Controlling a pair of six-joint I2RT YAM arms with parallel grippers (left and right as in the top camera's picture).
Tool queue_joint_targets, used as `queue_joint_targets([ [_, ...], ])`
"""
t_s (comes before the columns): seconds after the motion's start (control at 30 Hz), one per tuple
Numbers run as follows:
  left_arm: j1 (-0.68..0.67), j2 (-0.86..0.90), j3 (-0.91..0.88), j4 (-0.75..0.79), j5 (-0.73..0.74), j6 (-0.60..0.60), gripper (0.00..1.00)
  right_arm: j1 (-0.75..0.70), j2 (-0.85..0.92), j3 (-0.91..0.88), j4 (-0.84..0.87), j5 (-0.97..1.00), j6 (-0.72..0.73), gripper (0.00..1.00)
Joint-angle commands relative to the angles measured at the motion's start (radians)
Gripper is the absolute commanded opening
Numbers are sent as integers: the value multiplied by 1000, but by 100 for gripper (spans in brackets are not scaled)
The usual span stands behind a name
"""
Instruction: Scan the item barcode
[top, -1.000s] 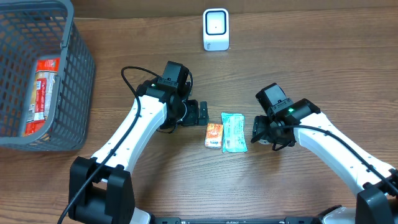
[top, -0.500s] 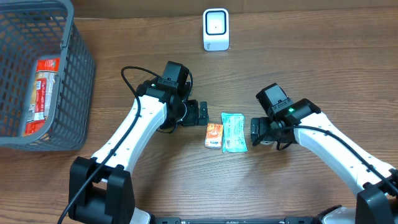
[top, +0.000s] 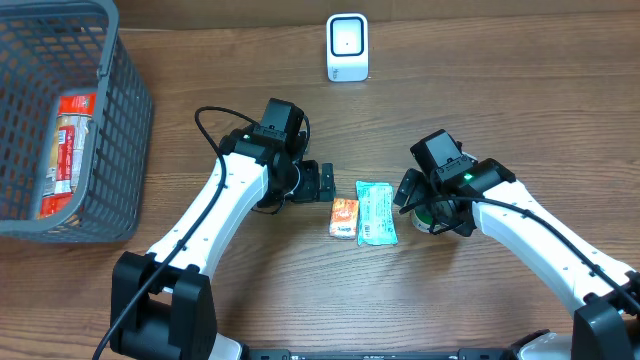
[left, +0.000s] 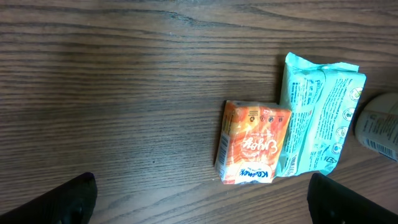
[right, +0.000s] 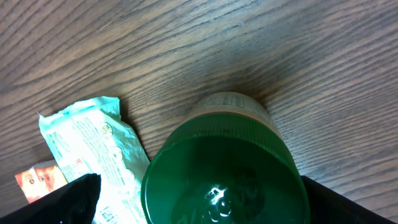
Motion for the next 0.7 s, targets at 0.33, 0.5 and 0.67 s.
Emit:
queue_joint_targets([
  [0.33,3,-5,11,1,-3,23,100,2,0,-3,-18,60,88,83],
  [0.5,3,-5,11,1,-3,23,100,2,0,-3,-42,59,-3,64],
  [0.67,3,-5,11,1,-3,23,100,2,0,-3,-43,59,-180,57],
])
